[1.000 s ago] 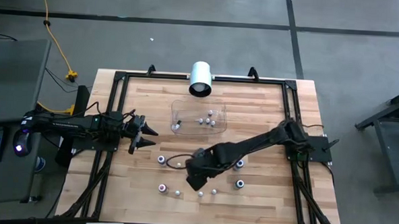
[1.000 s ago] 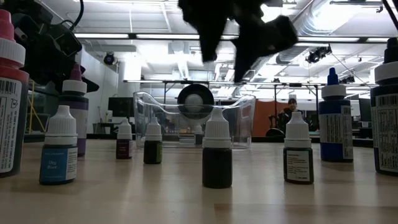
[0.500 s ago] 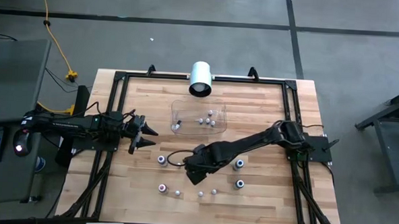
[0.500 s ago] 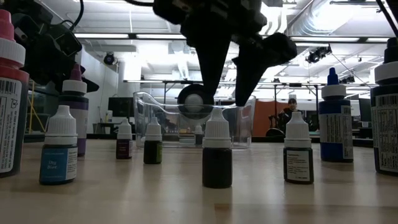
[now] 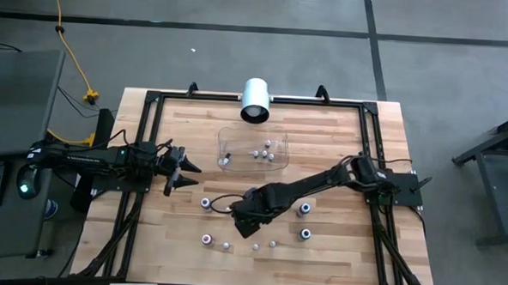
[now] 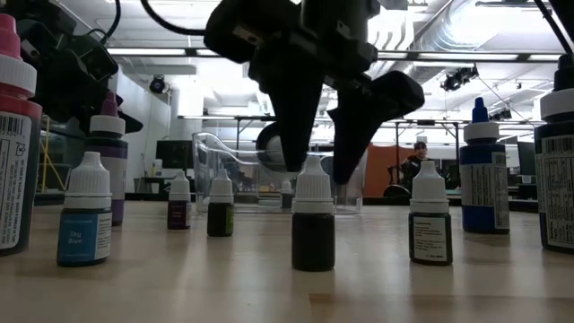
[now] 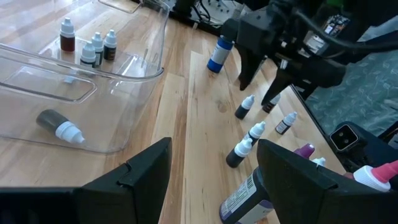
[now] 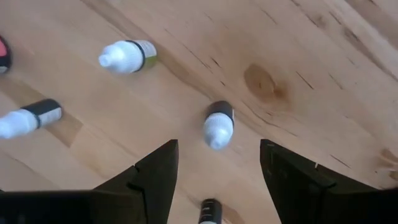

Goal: Pick & Place food coloring
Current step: Put the small black food coloring bottle into the transparent bin

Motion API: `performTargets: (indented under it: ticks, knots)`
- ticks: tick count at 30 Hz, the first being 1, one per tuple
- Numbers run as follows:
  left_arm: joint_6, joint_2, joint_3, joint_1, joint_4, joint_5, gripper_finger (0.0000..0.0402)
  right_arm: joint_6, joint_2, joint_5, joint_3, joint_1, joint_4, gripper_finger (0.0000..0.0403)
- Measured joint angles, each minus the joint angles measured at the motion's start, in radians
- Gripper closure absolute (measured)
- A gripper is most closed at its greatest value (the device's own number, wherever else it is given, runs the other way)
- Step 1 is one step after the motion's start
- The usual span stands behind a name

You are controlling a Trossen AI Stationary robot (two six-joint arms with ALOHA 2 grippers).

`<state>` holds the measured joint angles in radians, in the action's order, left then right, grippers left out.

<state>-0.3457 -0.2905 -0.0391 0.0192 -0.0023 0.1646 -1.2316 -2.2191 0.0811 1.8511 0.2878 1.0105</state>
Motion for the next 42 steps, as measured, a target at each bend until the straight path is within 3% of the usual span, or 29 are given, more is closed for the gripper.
performTargets:
  ticks: [15, 42]
  knots:
    - [0.0, 0.0, 0.0, 0.0, 0.0, 0.0, 0.0167, 0.0, -0.021, -0.005, -0.001, 0.0, -0.017, 0.0188]
    - [0.0, 0.0, 0.0, 0.0, 0.0, 0.0, 0.0167, 0.028, -0.055, 0.03, -0.001, -0.011, -0.049, 0.0227]
